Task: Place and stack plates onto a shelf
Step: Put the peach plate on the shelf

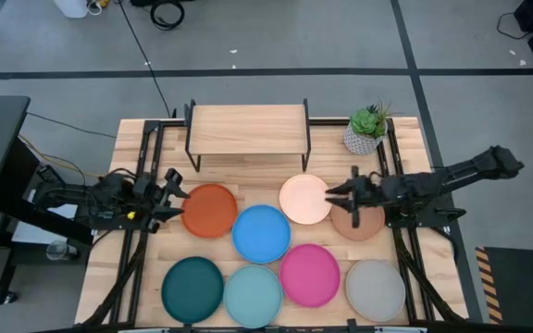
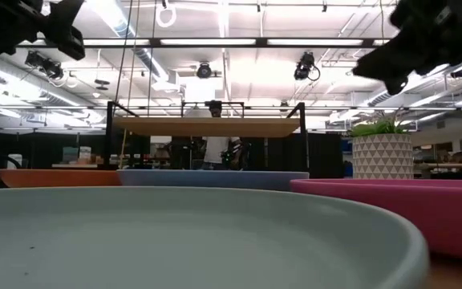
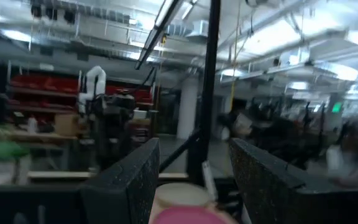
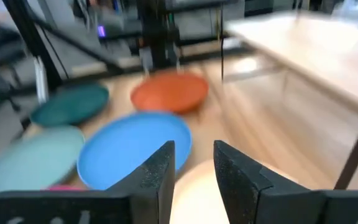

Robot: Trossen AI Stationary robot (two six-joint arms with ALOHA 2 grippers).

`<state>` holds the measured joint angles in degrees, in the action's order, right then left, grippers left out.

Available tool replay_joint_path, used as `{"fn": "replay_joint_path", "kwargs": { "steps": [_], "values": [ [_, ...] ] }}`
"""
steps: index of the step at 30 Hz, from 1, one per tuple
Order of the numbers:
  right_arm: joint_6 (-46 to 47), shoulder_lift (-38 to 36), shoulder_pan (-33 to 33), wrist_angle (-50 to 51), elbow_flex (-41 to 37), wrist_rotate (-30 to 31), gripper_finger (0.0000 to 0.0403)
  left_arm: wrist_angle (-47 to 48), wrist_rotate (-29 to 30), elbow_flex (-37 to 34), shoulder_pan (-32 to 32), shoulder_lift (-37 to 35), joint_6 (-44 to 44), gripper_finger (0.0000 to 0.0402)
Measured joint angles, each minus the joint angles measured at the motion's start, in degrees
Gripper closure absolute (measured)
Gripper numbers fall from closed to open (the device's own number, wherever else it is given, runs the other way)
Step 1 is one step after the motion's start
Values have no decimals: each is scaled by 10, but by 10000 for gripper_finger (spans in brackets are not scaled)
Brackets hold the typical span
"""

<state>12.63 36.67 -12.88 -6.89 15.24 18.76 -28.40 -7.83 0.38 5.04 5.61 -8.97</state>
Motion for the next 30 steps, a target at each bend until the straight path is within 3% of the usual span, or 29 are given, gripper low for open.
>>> {"fn": "replay_joint_path", "kwargs": {
  "steps": [5,11,13,19,30],
  "values": [
    [39,153,0,26,77,-3,294,10,9,0,0,0,48,198],
    [34,311,8,102,179,3,295,13,-79,0,1,0,73,198],
    [28,348,14,147,213,2,295,13,-83,0,0,0,79,198],
    [29,428,25,304,288,-54,295,123,-21,55,1,15,81,198],
    [-28,515,-32,350,325,-72,273,163,50,115,1,83,52,198]
  ]
}}
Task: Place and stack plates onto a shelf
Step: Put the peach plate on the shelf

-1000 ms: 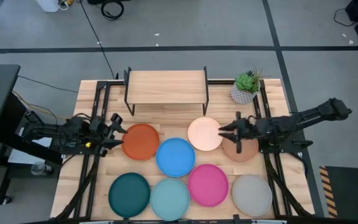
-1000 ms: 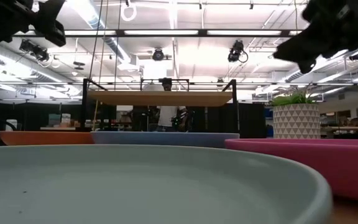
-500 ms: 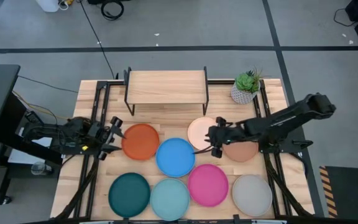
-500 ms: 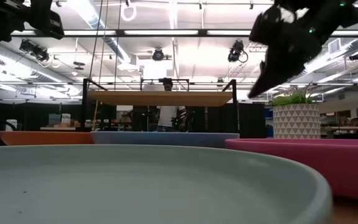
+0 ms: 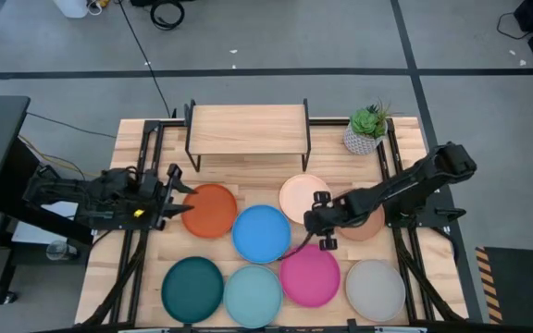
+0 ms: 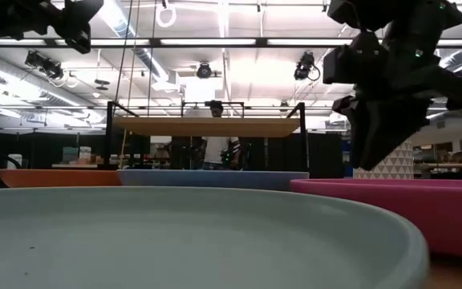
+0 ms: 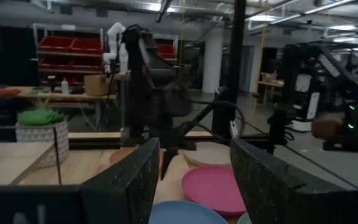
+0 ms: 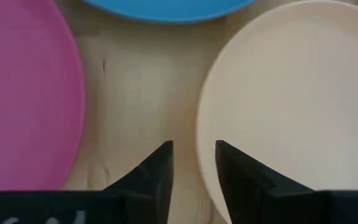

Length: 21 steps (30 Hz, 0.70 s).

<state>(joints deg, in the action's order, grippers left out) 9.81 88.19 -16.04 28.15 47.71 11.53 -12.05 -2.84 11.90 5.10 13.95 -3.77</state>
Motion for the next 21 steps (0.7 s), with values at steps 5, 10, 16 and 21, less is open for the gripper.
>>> {"fn": "replay_joint_path", "kwargs": {
  "steps": [5,10,16,21],
  "values": [
    [-13,27,-8,-1,2,30,238,0,18,1,0,19,-7,198],
    [-21,59,-6,2,2,47,232,-1,18,2,0,30,-14,198],
    [-22,74,-6,0,2,42,275,-1,18,2,0,30,-16,198],
    [-26,62,-6,3,1,47,341,-1,18,2,0,30,-17,198]
  ]
}}
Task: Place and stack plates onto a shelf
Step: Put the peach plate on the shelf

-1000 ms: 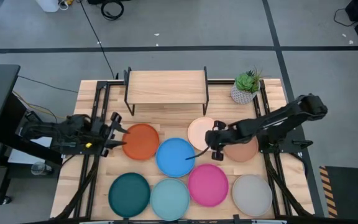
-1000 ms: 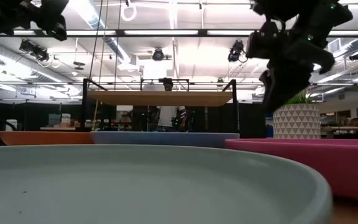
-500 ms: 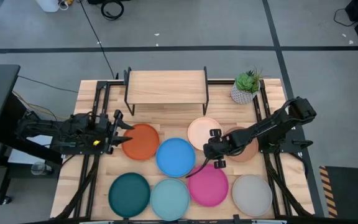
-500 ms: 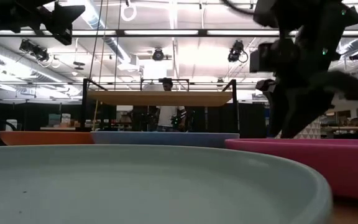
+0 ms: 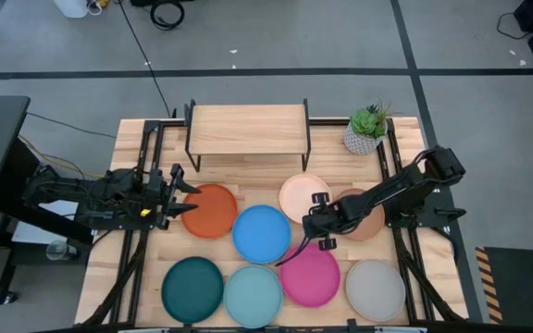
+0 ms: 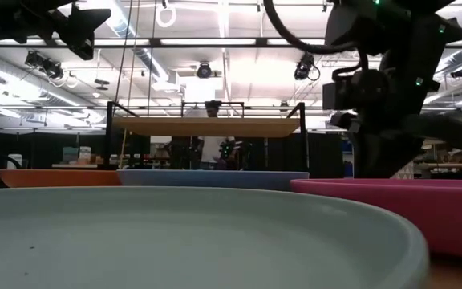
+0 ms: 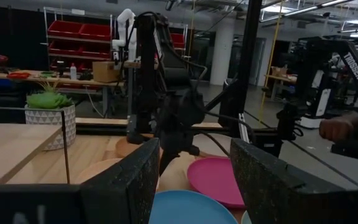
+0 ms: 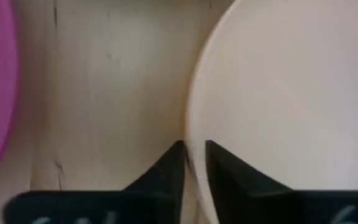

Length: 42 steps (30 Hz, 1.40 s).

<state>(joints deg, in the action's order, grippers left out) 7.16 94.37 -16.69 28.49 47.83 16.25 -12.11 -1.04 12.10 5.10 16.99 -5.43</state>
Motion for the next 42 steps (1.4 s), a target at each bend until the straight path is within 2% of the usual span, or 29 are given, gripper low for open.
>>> {"fn": "replay_joint_path", "kwargs": {
  "steps": [3,5,10,14,20,28,36,42],
  "values": [
    [-20,-10,0,8,9,-6,382,0,0,0,0,0,0,198],
    [-35,-18,0,13,28,-20,391,0,0,0,0,0,0,198],
    [-68,-30,0,75,99,-49,375,0,0,0,0,0,-8,198],
    [-91,-43,-1,139,173,-21,380,1,0,0,0,0,-15,198],
    [-202,-61,17,134,256,17,386,0,0,0,0,0,-16,198],
    [-329,-58,120,131,300,12,381,0,-3,0,0,0,-44,198],
    [-418,-57,261,125,303,-46,381,0,-3,0,0,6,-44,198],
    [-452,-54,329,131,327,-137,381,-1,-1,0,0,6,-44,198]
  ]
}}
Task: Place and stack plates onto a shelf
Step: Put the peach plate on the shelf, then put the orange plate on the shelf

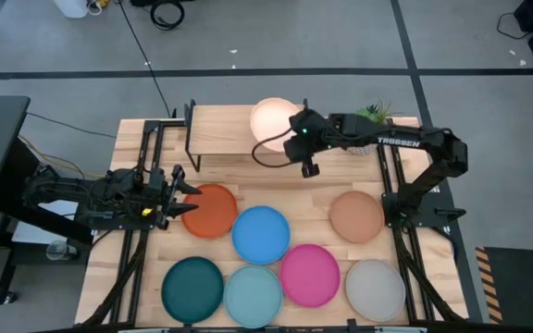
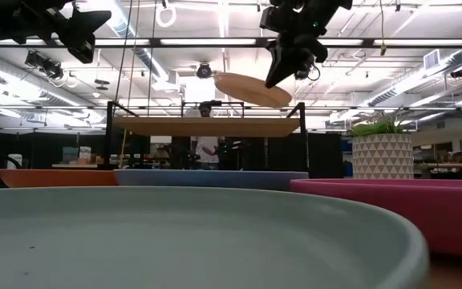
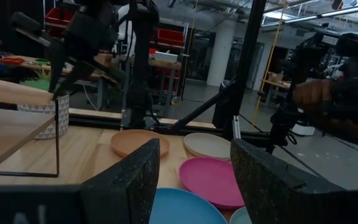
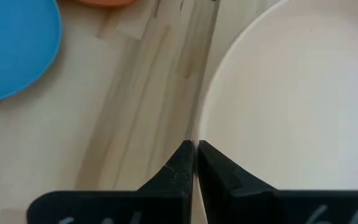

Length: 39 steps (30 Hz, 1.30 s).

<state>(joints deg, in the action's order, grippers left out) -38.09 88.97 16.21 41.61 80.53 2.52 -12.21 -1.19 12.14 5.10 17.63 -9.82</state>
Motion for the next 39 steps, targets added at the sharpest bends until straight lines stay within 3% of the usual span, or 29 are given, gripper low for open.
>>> {"fn": "replay_joint_path", "kwargs": {
  "steps": [7,18,27,33,39],
  "values": [
    [-36,13,30,16,1,-55,381,-4,1,0,0,0,0,198],
    [-55,52,38,27,0,-17,368,-1,5,0,0,0,-6,198],
    [-54,56,30,27,2,15,309,0,5,0,0,0,-7,198],
    [-9,52,-9,63,59,83,268,43,13,48,0,1,73,205],
    [128,50,-70,95,98,88,252,169,30,127,0,62,114,214]
  ]
}}
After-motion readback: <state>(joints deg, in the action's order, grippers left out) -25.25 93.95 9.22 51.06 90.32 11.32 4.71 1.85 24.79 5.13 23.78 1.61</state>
